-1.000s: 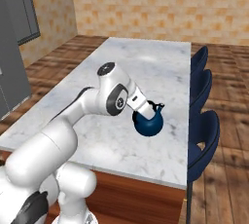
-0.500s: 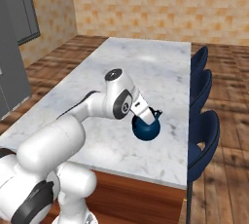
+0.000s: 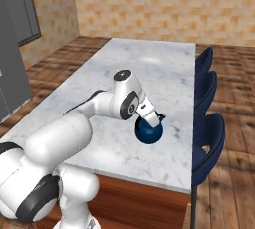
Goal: The kettle is done boiling. Turn off the stove, then wait for 300 timesteps before moving the kettle to the dining table.
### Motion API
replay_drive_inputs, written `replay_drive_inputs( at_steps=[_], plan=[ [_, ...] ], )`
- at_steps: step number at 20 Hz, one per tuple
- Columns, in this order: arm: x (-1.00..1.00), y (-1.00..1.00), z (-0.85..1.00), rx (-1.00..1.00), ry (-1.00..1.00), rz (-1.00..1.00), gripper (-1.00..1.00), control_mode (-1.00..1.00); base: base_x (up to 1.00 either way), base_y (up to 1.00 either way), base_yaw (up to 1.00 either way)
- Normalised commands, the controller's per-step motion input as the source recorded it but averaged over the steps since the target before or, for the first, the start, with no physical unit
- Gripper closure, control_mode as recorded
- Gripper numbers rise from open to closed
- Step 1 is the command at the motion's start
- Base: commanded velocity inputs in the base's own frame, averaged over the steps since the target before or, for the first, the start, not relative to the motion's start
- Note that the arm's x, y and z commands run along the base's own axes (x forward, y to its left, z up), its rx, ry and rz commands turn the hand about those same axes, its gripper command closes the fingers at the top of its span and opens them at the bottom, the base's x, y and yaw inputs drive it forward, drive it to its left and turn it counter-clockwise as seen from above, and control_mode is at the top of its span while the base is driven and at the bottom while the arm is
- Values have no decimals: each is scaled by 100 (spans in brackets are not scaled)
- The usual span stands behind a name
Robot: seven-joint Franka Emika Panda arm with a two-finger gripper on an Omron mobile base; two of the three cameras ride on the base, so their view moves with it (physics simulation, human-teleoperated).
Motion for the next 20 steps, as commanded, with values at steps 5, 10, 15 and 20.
replay_drive_inputs(
  at_steps=[5, 10, 15, 20],
  plan=[
    [7, 0, -20, 0, 1, 0, 100, -100, 0, 0, 0],
    [8, 0, -14, 0, 2, 0, 100, -100, 0, 0, 0],
    [11, 0, -15, 0, 4, 0, 100, -100, 0, 0, 0],
    [9, 0, -13, 0, 3, 0, 100, -100, 0, 0, 0]
  ],
)
